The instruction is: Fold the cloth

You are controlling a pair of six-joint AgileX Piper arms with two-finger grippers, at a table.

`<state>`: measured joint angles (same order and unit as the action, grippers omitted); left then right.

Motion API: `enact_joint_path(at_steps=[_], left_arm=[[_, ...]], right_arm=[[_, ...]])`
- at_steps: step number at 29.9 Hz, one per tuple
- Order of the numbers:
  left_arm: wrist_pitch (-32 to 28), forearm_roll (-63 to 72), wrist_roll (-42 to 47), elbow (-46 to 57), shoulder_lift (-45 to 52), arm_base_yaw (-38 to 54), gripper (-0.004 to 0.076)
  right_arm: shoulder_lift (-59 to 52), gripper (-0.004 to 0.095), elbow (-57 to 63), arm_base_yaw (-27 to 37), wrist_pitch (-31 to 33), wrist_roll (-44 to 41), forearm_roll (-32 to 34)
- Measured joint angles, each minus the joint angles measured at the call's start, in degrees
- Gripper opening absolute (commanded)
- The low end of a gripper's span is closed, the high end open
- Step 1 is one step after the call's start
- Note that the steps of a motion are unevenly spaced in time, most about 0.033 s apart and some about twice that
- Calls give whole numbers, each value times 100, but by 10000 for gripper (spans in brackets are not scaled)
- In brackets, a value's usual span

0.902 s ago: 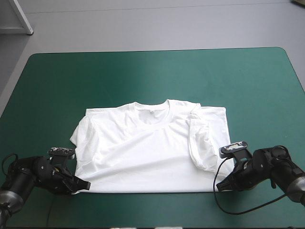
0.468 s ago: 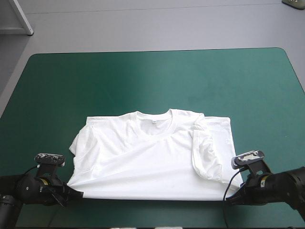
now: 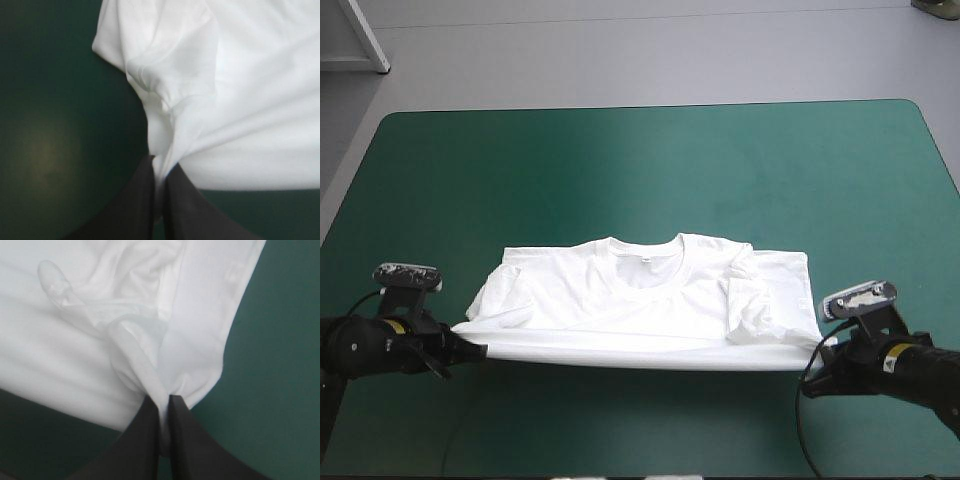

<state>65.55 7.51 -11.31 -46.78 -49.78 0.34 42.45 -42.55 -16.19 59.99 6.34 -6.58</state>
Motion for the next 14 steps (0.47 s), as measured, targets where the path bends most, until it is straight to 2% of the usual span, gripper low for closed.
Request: enact_joint_path(at_steps=[5, 14], left_arm=[[-293, 29, -215, -566, -899, 0, 19], [-1188, 74, -321, -1679, -2921, 0, 19]], right_arm=[[858, -18, -586, 0, -471, 165, 192], [3242, -18, -1690, 0, -1207, 314, 658]])
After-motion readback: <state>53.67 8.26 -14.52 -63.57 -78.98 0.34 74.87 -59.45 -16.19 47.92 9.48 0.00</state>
